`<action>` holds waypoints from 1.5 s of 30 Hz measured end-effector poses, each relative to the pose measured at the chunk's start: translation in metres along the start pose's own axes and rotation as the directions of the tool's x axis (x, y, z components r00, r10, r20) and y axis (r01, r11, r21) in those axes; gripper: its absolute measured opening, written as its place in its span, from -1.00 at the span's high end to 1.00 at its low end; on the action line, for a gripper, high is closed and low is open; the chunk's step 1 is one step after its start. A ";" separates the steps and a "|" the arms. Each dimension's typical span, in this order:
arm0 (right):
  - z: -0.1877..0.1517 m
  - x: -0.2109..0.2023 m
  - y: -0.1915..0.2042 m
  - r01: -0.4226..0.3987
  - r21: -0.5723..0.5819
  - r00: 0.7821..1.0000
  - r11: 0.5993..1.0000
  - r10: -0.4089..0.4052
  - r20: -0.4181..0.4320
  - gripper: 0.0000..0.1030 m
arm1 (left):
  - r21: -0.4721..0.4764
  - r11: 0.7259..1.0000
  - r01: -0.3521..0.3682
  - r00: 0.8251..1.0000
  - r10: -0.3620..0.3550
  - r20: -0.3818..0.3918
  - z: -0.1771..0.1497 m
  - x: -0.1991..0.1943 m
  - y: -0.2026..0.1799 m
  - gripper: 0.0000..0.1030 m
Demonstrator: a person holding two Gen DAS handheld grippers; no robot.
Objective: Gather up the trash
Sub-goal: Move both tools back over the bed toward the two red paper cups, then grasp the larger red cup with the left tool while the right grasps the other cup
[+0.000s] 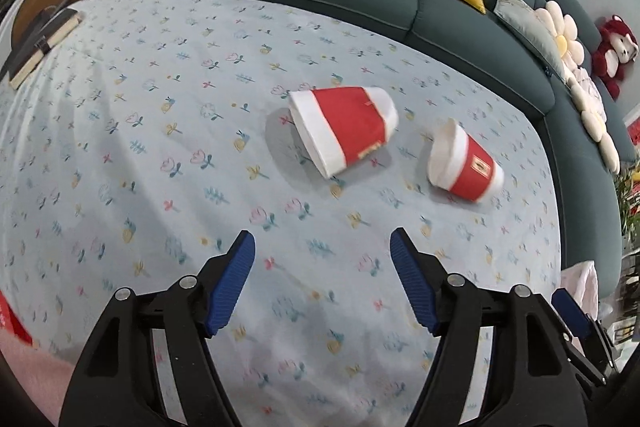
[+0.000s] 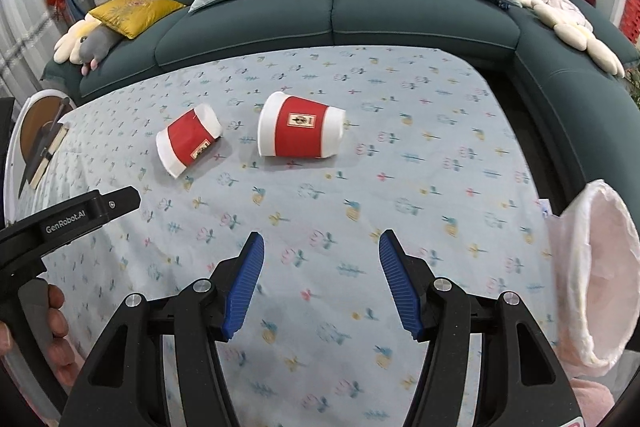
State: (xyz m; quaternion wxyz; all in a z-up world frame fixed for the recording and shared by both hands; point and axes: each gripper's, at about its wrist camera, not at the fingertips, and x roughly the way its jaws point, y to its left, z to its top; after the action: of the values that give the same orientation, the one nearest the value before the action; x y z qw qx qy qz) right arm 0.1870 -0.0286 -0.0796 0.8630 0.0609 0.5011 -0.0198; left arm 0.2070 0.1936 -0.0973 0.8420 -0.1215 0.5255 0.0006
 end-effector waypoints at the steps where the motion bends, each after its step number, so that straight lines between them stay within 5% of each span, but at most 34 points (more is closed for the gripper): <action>1: 0.004 0.006 0.002 0.001 0.004 1.000 1.000 -0.001 -0.006 -0.13 | -0.002 1.000 0.011 1.000 -0.011 -0.006 0.005 0.006 0.003 -0.29; 14: 0.040 0.074 0.024 0.062 0.055 0.997 0.997 -0.059 -0.053 -0.13 | 0.120 0.987 0.107 0.993 -0.100 -0.068 0.045 0.060 -0.002 -0.29; 19: 0.052 0.089 0.031 0.086 0.080 0.996 0.993 -0.083 -0.036 -0.28 | 0.129 0.980 0.153 0.987 -0.147 -0.061 0.051 0.071 -0.005 -0.26; 25: 0.056 0.097 0.028 0.096 0.078 0.995 0.992 -0.093 -0.039 -0.29 | 0.130 0.968 0.214 0.976 -0.207 -0.068 0.058 0.080 -0.014 0.13; 30: 0.057 0.099 0.028 0.099 0.073 0.995 0.992 -0.096 -0.040 -0.29 | 0.142 0.960 0.240 0.969 -0.230 -0.088 0.058 0.087 -0.024 0.78; 45: 0.076 0.126 0.051 0.131 0.101 0.991 0.986 -0.129 -0.024 -0.29 | 0.081 0.965 0.249 0.967 -0.242 -0.083 0.065 0.086 -0.017 0.89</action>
State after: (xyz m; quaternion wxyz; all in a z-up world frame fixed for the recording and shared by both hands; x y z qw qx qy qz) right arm 0.3200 0.0158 -0.1468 0.8513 0.0725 0.5097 -0.1011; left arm 0.3050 0.1799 -0.1429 0.8207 -0.1474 0.5360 -0.1319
